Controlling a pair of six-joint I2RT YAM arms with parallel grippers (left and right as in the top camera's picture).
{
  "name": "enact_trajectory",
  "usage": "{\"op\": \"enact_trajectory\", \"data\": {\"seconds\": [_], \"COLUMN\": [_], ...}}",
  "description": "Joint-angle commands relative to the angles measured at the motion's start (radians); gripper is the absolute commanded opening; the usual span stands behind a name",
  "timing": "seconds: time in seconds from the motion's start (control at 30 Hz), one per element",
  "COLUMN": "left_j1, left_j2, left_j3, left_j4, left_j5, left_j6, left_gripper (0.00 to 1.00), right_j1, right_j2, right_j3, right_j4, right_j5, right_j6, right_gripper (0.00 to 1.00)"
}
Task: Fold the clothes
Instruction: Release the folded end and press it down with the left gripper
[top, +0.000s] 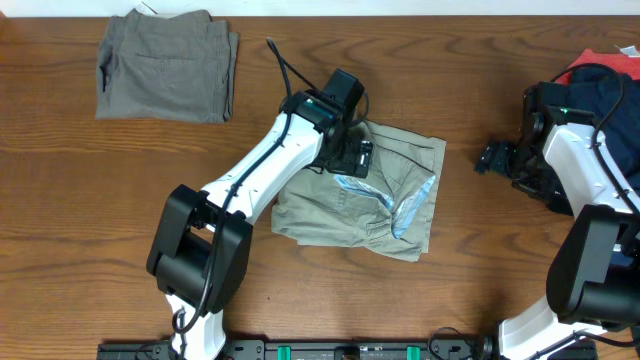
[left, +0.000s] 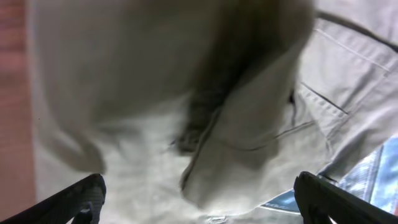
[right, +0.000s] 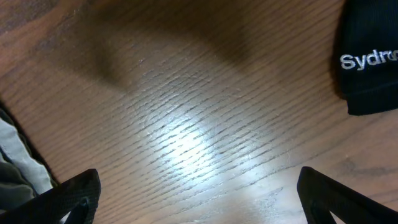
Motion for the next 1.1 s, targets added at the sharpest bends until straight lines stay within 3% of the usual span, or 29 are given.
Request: {"op": "enact_trajectory", "data": {"seconds": [0.0, 0.27, 0.47, 0.53, 0.7, 1.07], "left_j1": [0.002, -0.002, -0.001, -0.001, -0.001, -0.002], "left_j2": [0.013, 0.051, 0.054, 0.054, 0.051, -0.151], "left_j3": [-0.007, -0.008, -0.008, -0.008, -0.002, 0.069], "left_j4": [0.007, 0.005, 0.006, 0.006, 0.01, -0.063], "left_j5": [0.047, 0.135, 0.135, 0.135, 0.136, 0.137], "left_j6": [0.053, 0.071, 0.072, 0.072, 0.071, 0.028], "left_gripper": [0.98, 1.0, 0.76, 0.64, 0.06, 0.06], "right_j1": [-0.003, -0.003, -0.003, -0.003, -0.003, -0.003], "right_j2": [-0.019, -0.019, -0.019, -0.019, -0.019, -0.019], "right_j3": [0.01, 0.01, 0.01, 0.01, 0.01, 0.01], "right_j4": [0.0, 0.0, 0.0, 0.0, 0.0, 0.0], "right_j5": [0.01, 0.01, 0.01, 0.01, 0.01, 0.01], "right_j6": [0.0, 0.0, 0.0, 0.0, 0.0, 0.0], "right_gripper": [0.99, 0.99, 0.99, 0.99, 0.99, 0.99]}}
